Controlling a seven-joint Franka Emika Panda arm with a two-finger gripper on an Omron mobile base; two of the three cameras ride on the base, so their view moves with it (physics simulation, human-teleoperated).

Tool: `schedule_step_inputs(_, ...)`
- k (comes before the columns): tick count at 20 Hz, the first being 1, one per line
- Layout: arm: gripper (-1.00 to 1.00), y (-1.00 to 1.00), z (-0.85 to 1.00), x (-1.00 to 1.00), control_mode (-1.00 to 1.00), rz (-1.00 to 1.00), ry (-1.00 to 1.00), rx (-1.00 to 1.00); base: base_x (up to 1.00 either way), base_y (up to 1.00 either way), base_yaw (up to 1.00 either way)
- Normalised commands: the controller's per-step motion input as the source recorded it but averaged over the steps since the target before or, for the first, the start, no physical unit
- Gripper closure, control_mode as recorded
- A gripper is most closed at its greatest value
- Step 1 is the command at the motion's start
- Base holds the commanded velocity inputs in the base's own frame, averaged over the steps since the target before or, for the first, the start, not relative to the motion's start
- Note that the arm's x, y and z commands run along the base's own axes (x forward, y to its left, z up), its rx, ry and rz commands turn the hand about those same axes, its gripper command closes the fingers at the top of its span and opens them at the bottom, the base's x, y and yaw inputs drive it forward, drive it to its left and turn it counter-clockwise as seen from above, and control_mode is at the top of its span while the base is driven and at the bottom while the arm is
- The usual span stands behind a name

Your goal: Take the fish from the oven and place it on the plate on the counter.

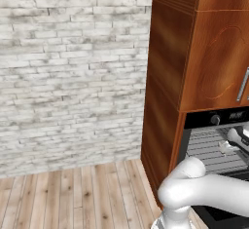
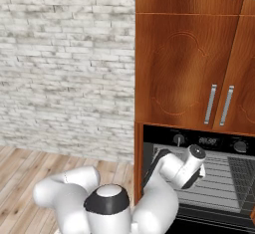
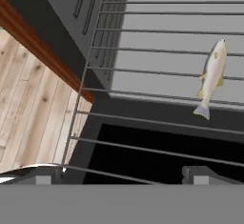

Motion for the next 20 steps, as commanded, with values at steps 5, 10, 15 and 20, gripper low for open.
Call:
schedule_step_inputs(5, -1.0, -0.38, -0.29, 0.06, -1.0, -0.14, -0.07, 0.0, 0.0, 0.0, 0.0)
schedule_step_inputs(10, -1.0, -0.06, -0.18, 0.35, -1.0, -0.07, -0.13, 0.0, 0.0, 0.0, 0.0)
schedule_step_inputs(15, -1.0, -0.04, -0.15, 0.34, -1.0, 0.0, -0.14, 0.0, 0.0, 0.0, 0.0)
schedule_step_inputs(20, -1.0, -0.38, -0.19, 0.38, -1.0, 0.0, 0.05, -0.04, 0.0, 0.0, 0.0)
